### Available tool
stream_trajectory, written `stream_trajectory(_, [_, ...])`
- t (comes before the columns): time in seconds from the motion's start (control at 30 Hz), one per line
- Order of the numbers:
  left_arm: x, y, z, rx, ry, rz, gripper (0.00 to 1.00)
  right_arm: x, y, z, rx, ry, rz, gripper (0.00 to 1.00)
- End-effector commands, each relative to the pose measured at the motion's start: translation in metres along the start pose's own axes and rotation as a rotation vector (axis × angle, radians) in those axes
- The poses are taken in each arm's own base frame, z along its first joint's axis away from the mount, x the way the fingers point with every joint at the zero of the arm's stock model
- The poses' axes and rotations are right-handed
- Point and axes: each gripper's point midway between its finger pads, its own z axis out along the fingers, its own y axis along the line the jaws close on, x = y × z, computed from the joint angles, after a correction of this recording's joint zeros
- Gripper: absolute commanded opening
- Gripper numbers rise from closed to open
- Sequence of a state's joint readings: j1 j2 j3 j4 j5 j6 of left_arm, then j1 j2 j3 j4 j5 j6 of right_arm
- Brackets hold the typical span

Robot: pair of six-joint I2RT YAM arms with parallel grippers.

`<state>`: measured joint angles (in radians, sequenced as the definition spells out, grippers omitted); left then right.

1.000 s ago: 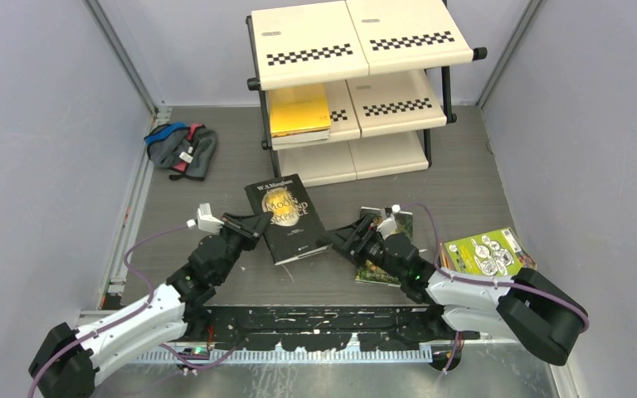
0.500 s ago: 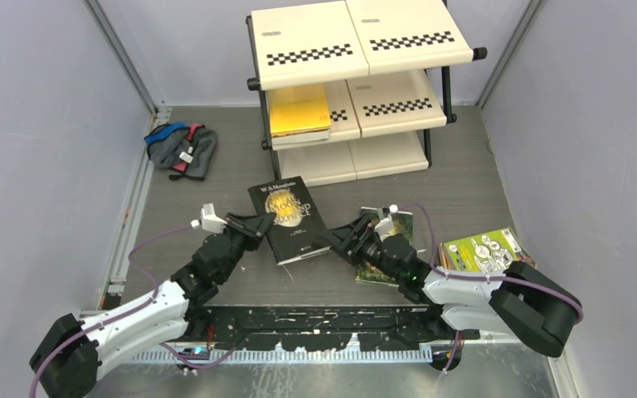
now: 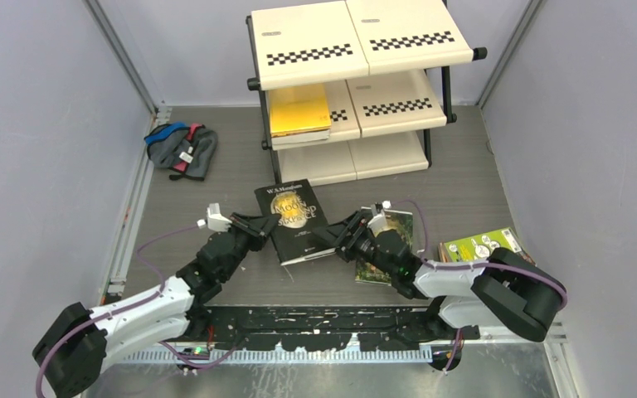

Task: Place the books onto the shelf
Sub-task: Pick up the book from the center of the board.

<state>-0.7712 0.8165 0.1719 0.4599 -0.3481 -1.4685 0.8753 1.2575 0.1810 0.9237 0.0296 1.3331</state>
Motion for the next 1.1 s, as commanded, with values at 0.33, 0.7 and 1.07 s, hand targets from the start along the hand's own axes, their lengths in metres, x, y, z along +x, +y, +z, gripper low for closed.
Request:
stream_trajectory(0.33, [0.003, -0.078, -0.007, 0.256, 0.056, -0.169, 0.00, 0.002, 0.046, 0.004, -0.200, 0.019, 0.041, 0.52])
stream_trajectory(0.7, [0.014, -0.071, -0.008, 0.241, 0.114, -0.178, 0.00, 0.003, 0.054, -0.006, -0.250, 0.029, 0.057, 0.16])
stream_trajectory(1.07, [0.008, -0.062, -0.019, 0.207, 0.098, -0.131, 0.25, -0.005, 0.058, -0.025, -0.254, -0.011, 0.040, 0.01])
